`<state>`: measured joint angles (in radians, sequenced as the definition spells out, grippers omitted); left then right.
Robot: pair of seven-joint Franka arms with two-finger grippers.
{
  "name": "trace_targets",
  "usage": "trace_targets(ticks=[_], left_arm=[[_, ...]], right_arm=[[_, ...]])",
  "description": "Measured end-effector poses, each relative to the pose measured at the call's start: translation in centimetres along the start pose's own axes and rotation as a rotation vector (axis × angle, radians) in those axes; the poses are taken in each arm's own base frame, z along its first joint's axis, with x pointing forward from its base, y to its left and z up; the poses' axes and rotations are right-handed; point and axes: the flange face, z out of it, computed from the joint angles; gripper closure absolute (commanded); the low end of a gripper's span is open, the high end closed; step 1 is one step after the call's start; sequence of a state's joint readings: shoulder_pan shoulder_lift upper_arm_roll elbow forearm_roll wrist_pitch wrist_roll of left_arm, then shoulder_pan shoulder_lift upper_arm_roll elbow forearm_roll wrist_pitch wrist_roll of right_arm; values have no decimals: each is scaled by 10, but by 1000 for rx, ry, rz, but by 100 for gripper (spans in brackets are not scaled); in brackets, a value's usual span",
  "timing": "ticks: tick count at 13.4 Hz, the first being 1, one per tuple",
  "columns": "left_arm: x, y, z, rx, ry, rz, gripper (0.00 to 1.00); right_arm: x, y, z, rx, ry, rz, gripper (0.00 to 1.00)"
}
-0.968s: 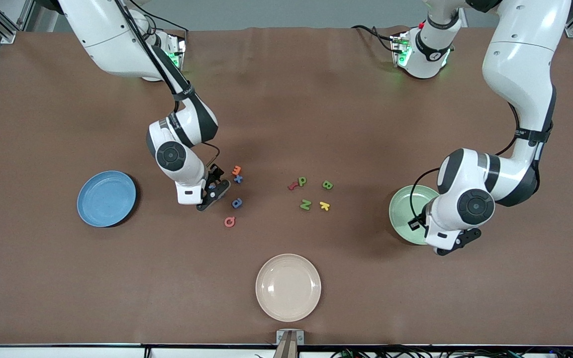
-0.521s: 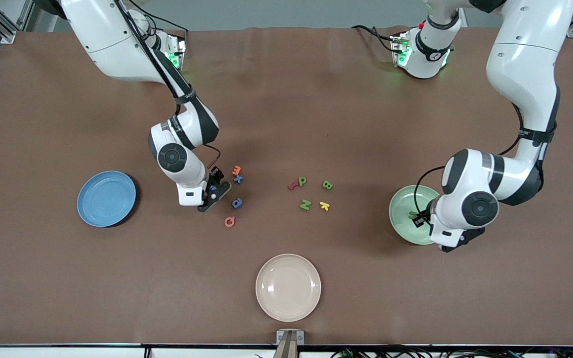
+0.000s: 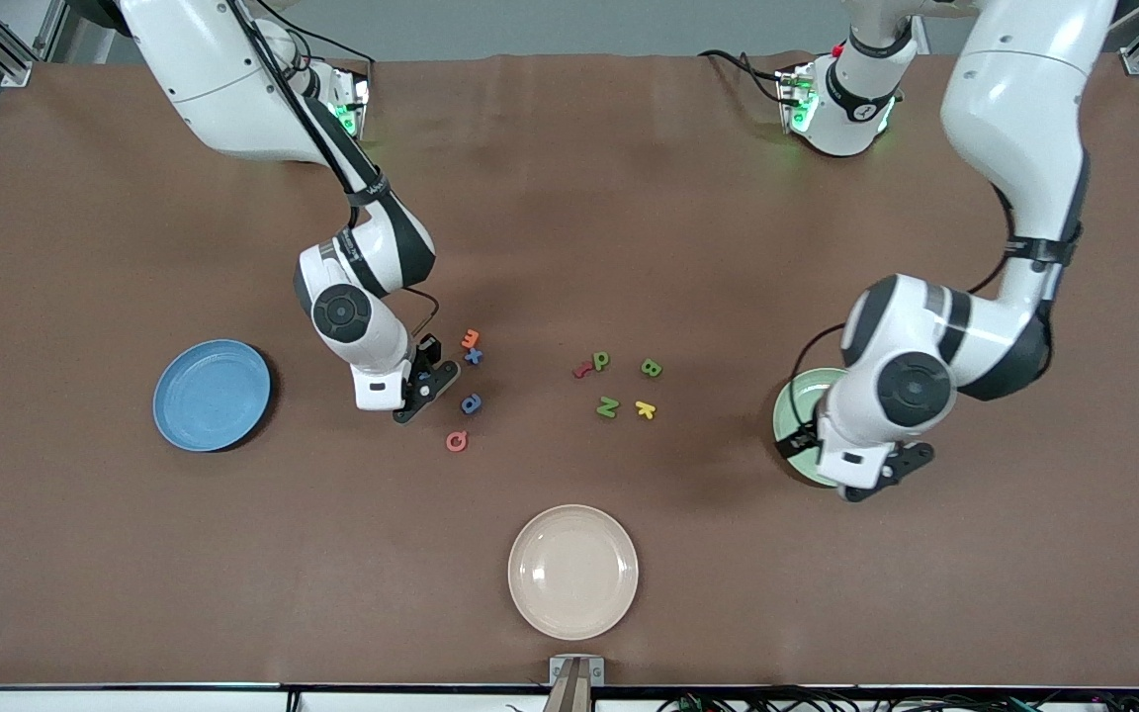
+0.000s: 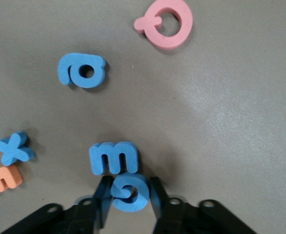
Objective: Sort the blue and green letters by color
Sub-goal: 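Grasp the green N with the left gripper while the right gripper carries G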
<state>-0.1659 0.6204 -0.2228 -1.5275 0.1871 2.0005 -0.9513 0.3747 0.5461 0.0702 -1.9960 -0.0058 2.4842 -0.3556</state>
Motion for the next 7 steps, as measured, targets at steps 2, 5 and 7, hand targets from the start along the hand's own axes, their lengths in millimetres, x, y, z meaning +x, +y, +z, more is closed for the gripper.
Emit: trace_targets(ticks=[2, 5, 7], left_arm=[[-39, 40, 13, -7, -1, -56, 6], [-94, 98, 39, -40, 6, -198, 10], [-119, 129, 50, -92, 11, -322, 12]], right_arm=[[-1, 1, 1, 0, -2, 2, 82], [-5, 12, -2, 1, -10, 20, 84], [-15, 41, -17, 6, -22, 3, 84]])
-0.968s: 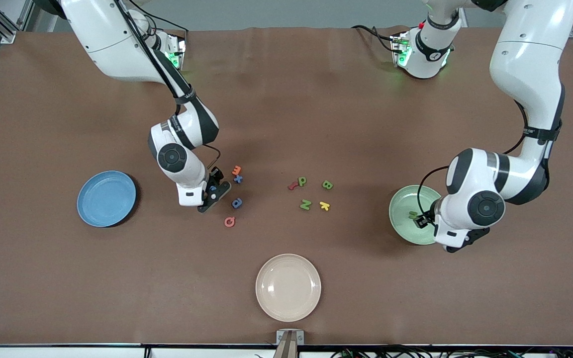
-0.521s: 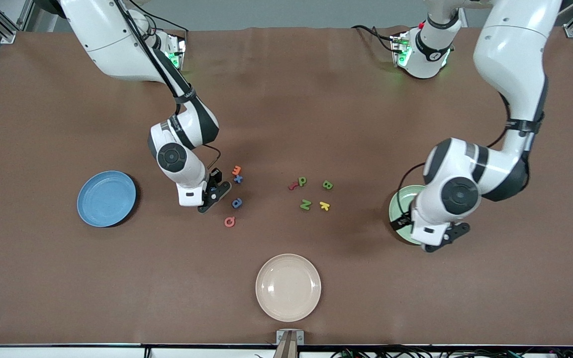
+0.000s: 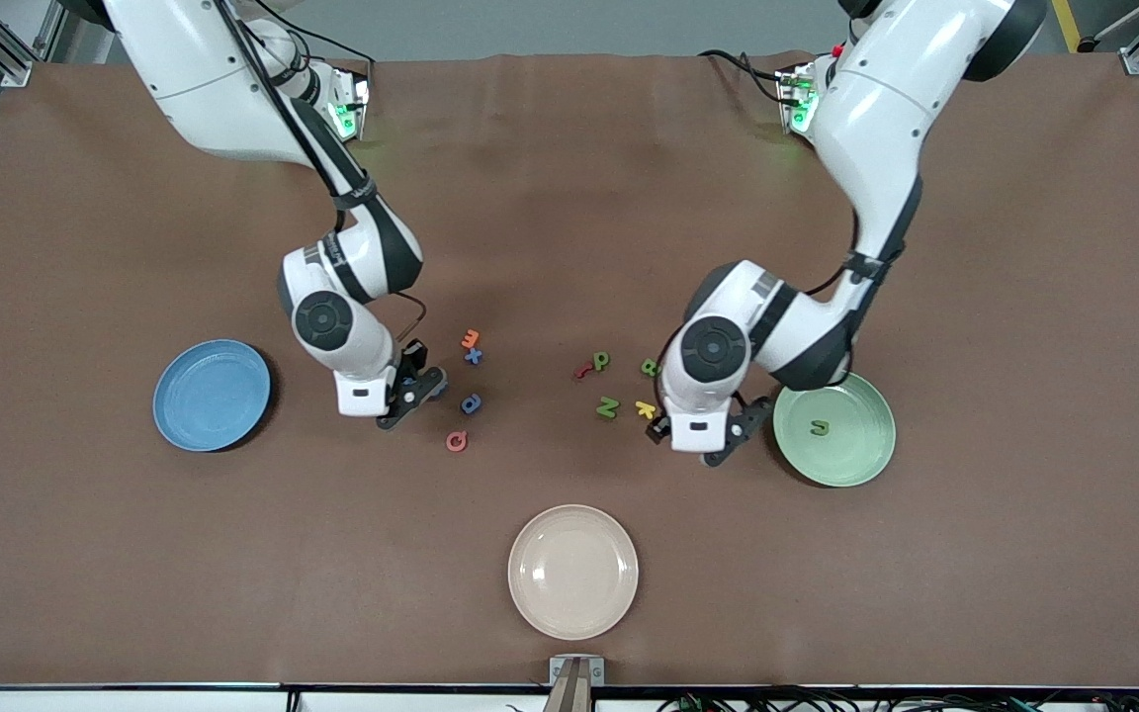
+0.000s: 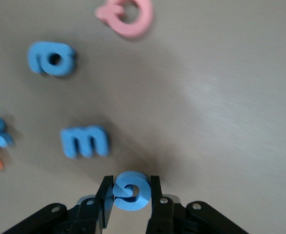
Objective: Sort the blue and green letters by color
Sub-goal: 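Grasp the green N with the left gripper while the right gripper carries G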
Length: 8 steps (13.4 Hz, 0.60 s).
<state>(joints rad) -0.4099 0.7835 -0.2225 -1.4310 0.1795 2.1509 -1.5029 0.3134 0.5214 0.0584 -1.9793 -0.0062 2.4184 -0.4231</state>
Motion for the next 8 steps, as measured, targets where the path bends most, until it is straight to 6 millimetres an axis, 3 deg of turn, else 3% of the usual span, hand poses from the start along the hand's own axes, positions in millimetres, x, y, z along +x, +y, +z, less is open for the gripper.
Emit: trace_targets(ticks=[2, 5, 8], left_arm=[[-29, 19, 13, -61, -6, -104, 14], [-55, 29, 36, -87, -22, -190, 14], [-65, 30, 46, -78, -27, -230, 17]], right_arm=[[-23, 46, -31, 0, 2, -45, 84], [-79, 122, -73, -4, 18, -109, 84], [-149, 190, -74, 5, 22, -155, 84]])
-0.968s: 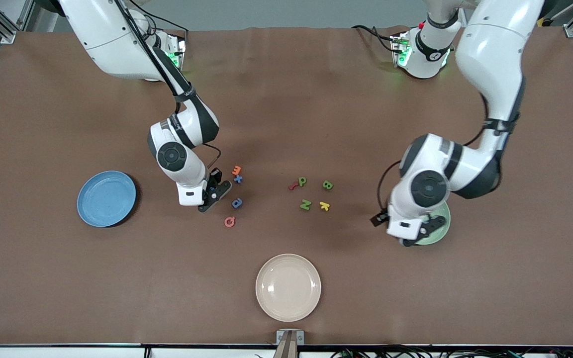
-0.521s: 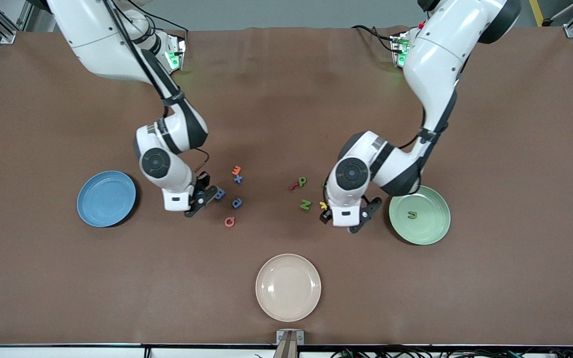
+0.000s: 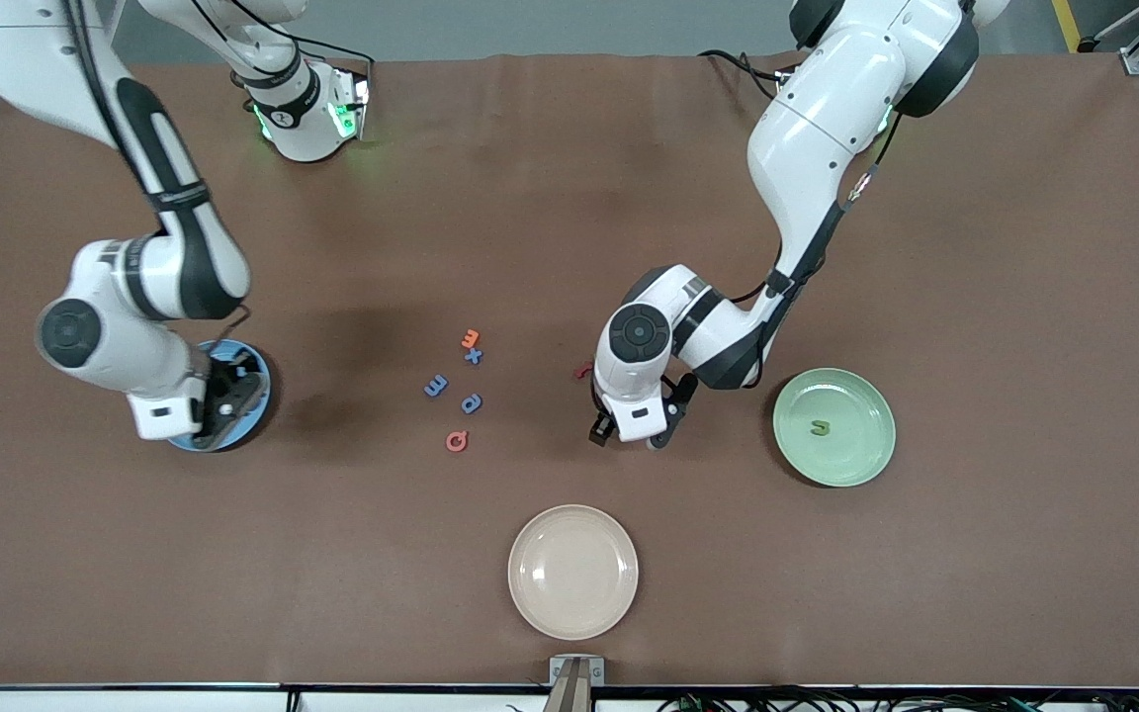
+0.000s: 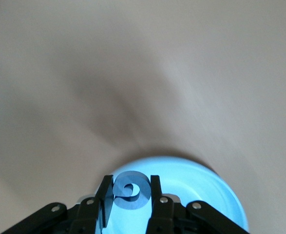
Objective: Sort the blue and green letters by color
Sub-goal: 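Grasp the green N with the left gripper while the right gripper carries G, then carry N to the green plate while the right gripper releases G on blue plate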
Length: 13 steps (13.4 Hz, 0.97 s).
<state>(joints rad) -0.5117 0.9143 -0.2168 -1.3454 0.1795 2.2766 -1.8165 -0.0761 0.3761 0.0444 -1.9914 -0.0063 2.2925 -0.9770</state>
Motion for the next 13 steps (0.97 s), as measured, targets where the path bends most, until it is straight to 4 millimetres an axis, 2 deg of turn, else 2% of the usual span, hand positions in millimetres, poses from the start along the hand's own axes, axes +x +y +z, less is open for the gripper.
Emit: trace_targets(ticks=[2, 4, 6, 7, 8, 11, 12, 13], left_arm=[[-4, -2, 7, 9, 0, -5, 24], [-9, -5, 13, 18, 0, 0, 38], [-10, -4, 13, 16, -1, 0, 69], [-10, -4, 13, 15, -1, 0, 88], [-10, -3, 12, 14, -1, 2, 100], [-3, 3, 2, -1, 1, 35, 100], [5, 6, -7, 2, 8, 49, 100], [18, 9, -21, 10, 17, 64, 100]], right_arm=[[-46, 25, 5, 3, 6, -3, 84], [-75, 40, 8, -10, 16, -4, 84], [-87, 41, 20, -1, 14, 2, 84], [-89, 37, 30, 3, 12, 4, 84], [-91, 34, 38, 2, 13, 5, 84], [-99, 30, 52, 0, 14, 13, 80], [-102, 29, 55, 5, 12, 18, 78], [-106, 28, 59, 7, 11, 22, 72]])
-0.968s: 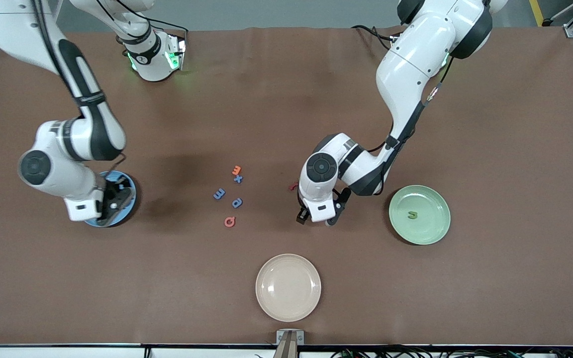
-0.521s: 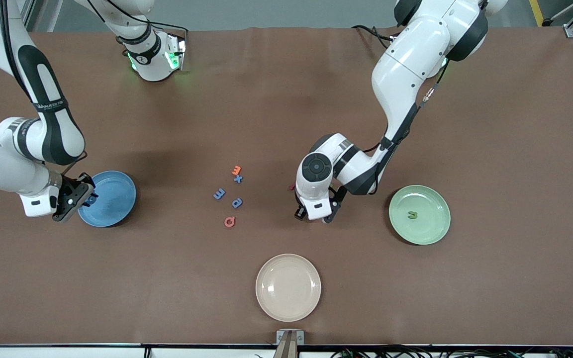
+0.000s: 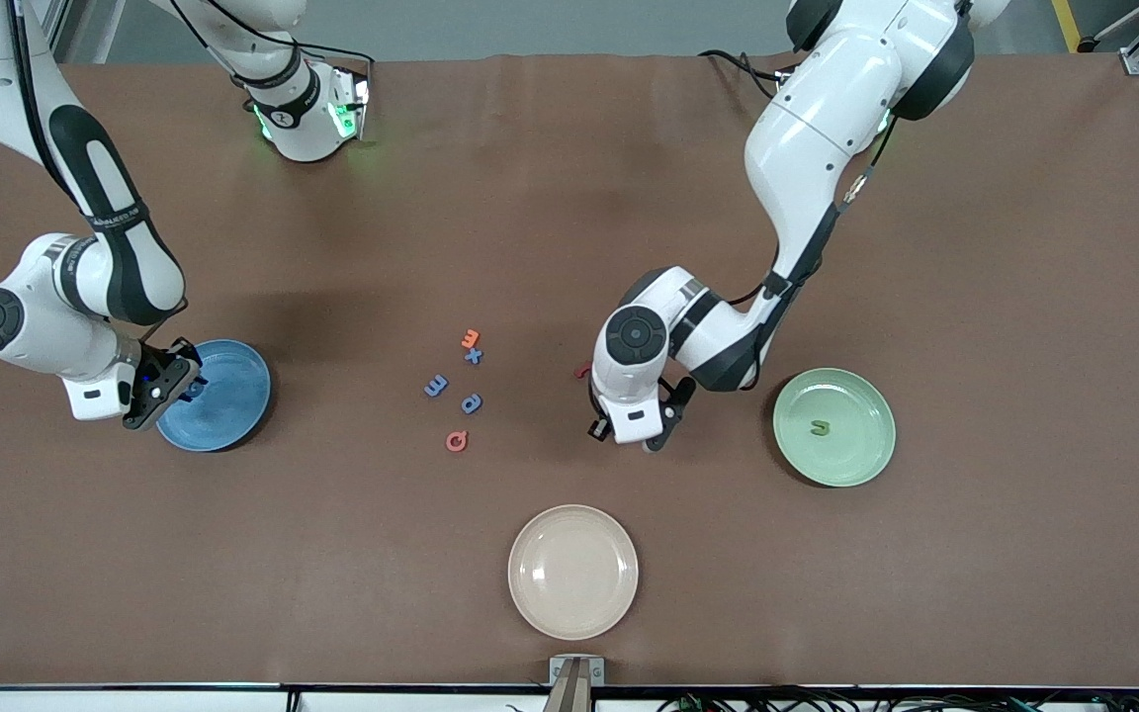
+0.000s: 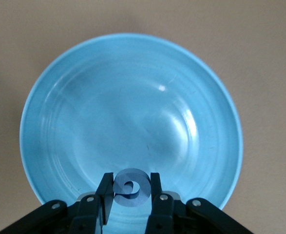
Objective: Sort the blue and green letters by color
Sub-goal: 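Carry N to the green plate while the right gripper releases G on blue plate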
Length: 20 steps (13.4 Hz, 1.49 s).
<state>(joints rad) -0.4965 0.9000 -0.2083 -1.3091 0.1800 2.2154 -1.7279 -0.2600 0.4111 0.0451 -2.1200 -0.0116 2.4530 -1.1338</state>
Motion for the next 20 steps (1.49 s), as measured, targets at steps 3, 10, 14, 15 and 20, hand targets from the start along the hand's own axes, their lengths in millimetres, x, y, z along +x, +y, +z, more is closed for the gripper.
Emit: trace_targets(ticks=[3, 10, 14, 15, 20], left_arm=[[60, -1, -55, 37, 26, 55, 100], [225, -55, -77, 176, -8, 272, 100], [285, -104, -58, 232, -79, 382, 99], [293, -115, -53, 241, -97, 396, 99], [302, -150, -13, 207, -140, 417, 96]], right_arm=[[-5, -4, 6, 4, -5, 2, 40], [1, -3, -4, -10, 4, 32, 32], [38, -22, -8, 31, -22, 182, 31], [53, -30, -9, 39, -32, 222, 31], [128, -71, -19, 23, -40, 258, 22]])
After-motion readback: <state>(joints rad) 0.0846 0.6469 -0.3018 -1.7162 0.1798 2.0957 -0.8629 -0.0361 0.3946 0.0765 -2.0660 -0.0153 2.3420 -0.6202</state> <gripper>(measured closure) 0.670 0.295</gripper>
